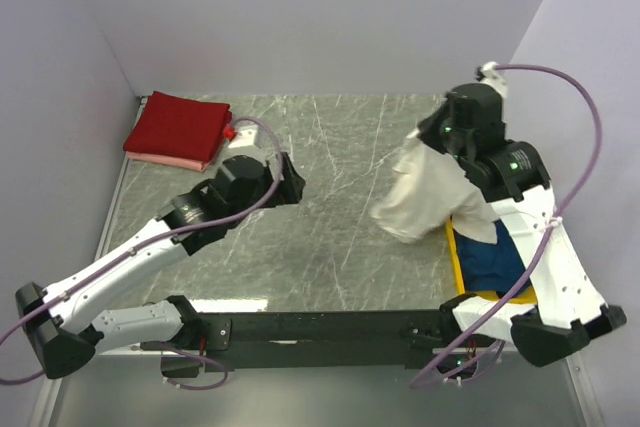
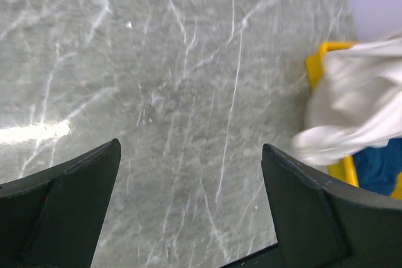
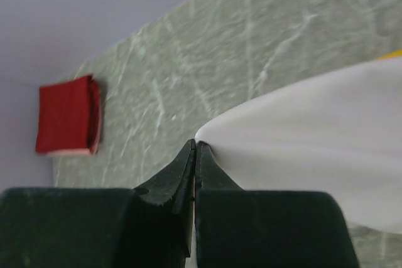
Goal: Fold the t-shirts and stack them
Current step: Move the tshirt to the center of the board, then flatten the tshirt out
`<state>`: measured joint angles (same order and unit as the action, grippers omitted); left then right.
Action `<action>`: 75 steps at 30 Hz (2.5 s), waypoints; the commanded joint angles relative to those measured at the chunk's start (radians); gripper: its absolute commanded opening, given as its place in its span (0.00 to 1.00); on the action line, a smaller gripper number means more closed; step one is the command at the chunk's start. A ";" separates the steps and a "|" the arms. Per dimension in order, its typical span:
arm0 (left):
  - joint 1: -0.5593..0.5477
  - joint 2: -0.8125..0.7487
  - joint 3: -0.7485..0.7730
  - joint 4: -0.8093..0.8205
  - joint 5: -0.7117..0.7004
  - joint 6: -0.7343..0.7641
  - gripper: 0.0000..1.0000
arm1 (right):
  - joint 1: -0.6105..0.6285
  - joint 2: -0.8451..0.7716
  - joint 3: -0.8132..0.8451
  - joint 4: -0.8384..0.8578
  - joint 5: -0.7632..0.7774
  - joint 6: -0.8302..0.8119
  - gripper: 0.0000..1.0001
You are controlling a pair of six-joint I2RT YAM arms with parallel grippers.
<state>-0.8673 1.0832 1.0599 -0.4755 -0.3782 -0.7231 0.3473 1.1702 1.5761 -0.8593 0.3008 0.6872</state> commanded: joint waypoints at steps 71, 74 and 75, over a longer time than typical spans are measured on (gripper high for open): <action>-0.078 0.078 -0.523 0.419 0.140 -0.355 0.06 | 0.633 0.329 -0.797 0.393 0.104 0.290 0.00; -0.079 0.018 -0.512 0.371 0.110 -0.361 0.25 | 0.595 0.200 -0.858 0.326 0.132 0.304 0.00; -0.078 0.006 -0.505 0.358 0.093 -0.360 0.44 | 0.576 0.127 -0.872 0.294 0.139 0.299 0.00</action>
<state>-0.9432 1.1488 0.5091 -0.0834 -0.2451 -1.0660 0.9630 1.4330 0.7372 -0.4572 0.3458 0.9611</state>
